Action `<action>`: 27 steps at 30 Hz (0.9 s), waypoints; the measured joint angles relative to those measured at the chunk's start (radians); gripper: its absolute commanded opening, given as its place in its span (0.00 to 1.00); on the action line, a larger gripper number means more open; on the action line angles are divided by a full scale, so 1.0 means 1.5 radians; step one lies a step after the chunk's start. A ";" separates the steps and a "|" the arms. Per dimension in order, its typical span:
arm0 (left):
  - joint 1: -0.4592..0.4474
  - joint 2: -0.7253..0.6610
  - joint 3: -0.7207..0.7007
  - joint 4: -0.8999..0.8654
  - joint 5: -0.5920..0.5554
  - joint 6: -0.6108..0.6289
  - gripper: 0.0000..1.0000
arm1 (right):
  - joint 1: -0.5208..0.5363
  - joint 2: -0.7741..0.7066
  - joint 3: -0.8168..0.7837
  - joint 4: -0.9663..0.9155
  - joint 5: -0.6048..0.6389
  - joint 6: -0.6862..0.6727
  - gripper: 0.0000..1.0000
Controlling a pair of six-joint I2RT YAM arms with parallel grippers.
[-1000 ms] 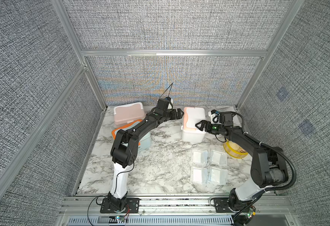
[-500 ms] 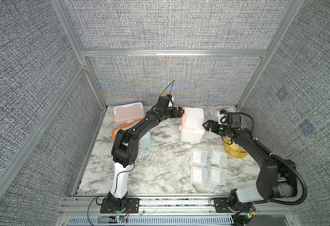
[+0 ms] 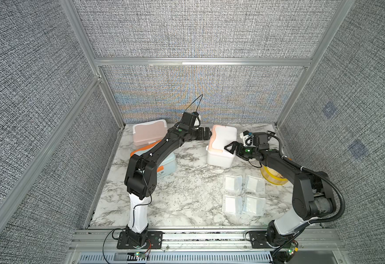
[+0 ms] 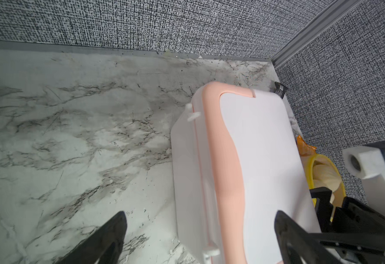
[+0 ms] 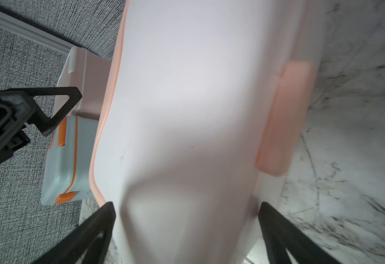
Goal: Open first aid kits and take out gauze
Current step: Move the first aid kit to the center of the board.
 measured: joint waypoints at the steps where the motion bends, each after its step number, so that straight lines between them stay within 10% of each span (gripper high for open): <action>1: 0.000 -0.005 -0.005 -0.005 -0.001 0.000 1.00 | 0.009 -0.003 -0.003 0.003 -0.008 0.007 0.99; 15: 0.000 -0.166 -0.141 -0.025 0.002 -0.027 1.00 | 0.063 -0.113 -0.021 -0.039 -0.049 0.073 0.99; 27: -0.008 -0.288 -0.286 -0.016 0.036 -0.075 1.00 | -0.030 -0.081 0.161 -0.150 0.066 0.052 0.99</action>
